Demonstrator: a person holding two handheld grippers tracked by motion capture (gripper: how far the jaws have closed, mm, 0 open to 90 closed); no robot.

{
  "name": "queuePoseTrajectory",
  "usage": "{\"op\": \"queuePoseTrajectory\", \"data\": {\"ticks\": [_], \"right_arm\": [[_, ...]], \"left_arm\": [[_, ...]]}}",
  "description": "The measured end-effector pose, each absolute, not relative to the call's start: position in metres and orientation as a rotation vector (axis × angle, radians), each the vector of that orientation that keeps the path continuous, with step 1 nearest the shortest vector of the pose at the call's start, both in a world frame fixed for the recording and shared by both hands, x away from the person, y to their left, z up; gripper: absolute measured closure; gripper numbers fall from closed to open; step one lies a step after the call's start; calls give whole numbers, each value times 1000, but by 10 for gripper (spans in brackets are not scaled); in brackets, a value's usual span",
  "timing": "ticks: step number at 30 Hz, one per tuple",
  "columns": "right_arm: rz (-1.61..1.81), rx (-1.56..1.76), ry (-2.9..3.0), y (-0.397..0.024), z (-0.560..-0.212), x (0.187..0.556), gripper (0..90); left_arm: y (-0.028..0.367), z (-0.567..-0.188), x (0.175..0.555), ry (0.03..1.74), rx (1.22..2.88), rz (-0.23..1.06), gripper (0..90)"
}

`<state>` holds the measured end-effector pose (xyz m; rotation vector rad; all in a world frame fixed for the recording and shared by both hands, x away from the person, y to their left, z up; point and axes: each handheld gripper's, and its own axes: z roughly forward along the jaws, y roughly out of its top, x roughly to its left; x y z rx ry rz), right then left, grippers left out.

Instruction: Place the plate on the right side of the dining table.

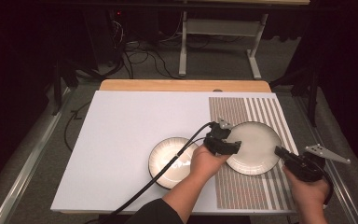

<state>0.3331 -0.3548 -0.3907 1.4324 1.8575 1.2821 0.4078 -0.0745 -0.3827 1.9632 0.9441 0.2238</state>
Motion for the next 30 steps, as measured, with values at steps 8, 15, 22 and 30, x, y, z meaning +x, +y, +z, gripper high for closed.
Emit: {"op": "queuePoseTrajectory", "data": {"ticks": [8,15,22,30], "right_arm": [[1265,1427,1851,-353,-391,334,878],[1245,1437,1843,-350,-390,335,877],[1219,1449,1836,-349,-391,335,870],[1194,1472,1828,-348,-391,334,867]], "left_arm": [[-46,-381,401,918,1930,238,334],[-7,-383,398,933,1901,234,297],[30,-381,385,918,1867,307,201],[86,-377,363,922,1828,383,171]]}}
